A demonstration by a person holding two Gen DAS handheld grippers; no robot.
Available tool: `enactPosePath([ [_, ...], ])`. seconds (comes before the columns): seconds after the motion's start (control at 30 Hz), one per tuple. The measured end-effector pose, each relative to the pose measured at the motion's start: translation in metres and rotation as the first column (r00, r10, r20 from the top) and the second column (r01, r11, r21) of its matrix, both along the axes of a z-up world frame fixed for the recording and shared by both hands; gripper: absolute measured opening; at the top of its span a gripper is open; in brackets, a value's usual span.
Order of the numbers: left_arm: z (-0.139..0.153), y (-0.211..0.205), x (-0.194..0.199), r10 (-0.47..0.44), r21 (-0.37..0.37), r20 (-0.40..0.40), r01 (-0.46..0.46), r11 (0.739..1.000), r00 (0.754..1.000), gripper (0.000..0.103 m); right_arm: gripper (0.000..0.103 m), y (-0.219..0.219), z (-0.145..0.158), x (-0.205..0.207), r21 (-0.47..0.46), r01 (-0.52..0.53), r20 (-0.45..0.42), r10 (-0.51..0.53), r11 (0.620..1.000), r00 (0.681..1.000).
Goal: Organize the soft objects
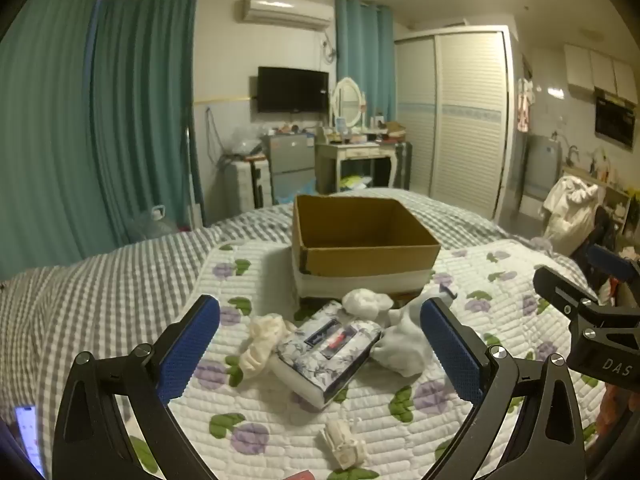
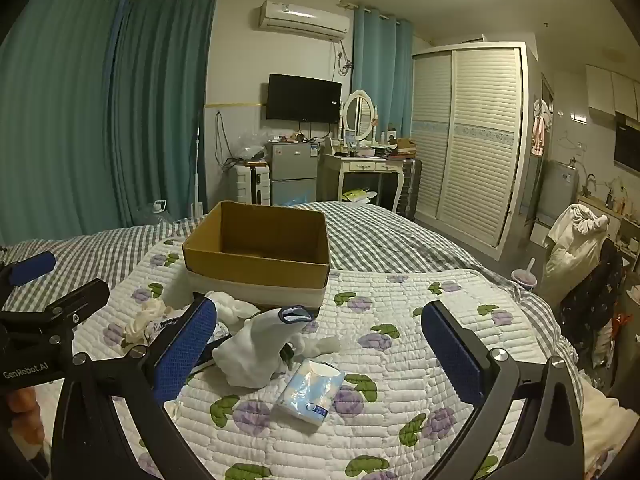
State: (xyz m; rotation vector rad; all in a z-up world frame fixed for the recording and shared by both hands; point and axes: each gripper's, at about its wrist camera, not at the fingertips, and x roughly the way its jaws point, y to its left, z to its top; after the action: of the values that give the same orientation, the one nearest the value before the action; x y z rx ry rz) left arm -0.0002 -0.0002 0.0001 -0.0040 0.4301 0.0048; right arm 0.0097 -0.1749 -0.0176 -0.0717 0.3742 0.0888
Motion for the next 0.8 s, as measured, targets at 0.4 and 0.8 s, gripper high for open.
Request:
enactPosePath([
  [0.4, 0.0, -0.0003, -0.0004, -0.004, 0.0, -0.002, 0.004, 1.0, 1.0, 0.102, 0.103, 0.0, -0.0001, -0.0003, 0.001, 0.0, -0.013, 0.0, 1.0, 1.0],
  [0.8, 0.0001, -0.0006, -0.0009, -0.004, 0.003, -0.002, 0.004, 1.0, 1.0, 0.102, 0.103, 0.0022, -0.0024, -0.001, 0.0, -0.002, -0.019, 0.002, 1.0, 1.0],
])
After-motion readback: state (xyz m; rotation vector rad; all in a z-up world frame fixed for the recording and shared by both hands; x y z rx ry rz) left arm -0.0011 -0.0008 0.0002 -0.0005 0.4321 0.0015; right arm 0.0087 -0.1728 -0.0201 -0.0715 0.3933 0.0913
